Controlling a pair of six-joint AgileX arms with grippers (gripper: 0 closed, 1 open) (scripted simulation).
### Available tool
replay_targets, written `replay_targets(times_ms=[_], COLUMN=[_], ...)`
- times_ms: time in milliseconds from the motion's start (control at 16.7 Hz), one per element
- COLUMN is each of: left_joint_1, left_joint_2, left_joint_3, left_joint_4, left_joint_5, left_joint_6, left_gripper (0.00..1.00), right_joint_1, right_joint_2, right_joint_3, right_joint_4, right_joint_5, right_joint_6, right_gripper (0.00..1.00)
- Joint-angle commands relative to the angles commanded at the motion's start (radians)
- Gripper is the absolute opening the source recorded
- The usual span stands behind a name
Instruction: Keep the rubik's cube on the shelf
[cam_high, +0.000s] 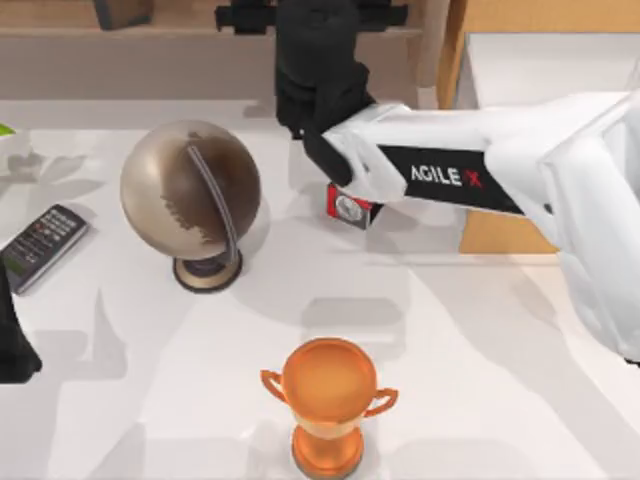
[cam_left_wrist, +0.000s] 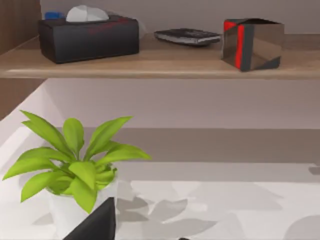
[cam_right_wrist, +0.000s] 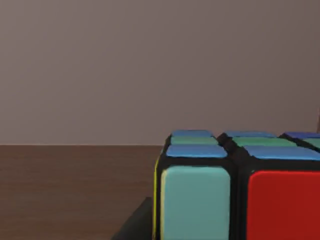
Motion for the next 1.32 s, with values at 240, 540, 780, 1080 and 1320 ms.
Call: replay_targets(times_ms=[240,540,780,1080,1320], left_joint_1=[0.0,0.0,0.0,0.0,0.0], left_joint_2=[0.0,0.0,0.0,0.0,0.0], left_joint_3=[0.0,0.0,0.0,0.0,0.0], left_joint_4=[0.0,0.0,0.0,0.0,0.0], left_joint_5=[0.0,0.0,0.0,0.0,0.0], left_joint_6=[0.0,0.0,0.0,0.0,0.0], left_gripper=[1.0,1.0,1.0,1.0,1.0], right_joint_1=[0.0,0.0,0.006,0.016,0.021], right_joint_2=[0.0,0.0,-0.022,-0.181,-0.346], right_joint_3=[0.0,0.0,-0.03,-0.28,-0.608], right_joint_4=[0.0,0.0,0.031,0.289,0.624], right_joint_5=[0.0,0.0,-0.012,-0.096,-0.193], right_joint_6=[0.0,0.0,-0.02,-0.178,-0.393], right_gripper=[1.0,1.0,1.0,1.0,1.0])
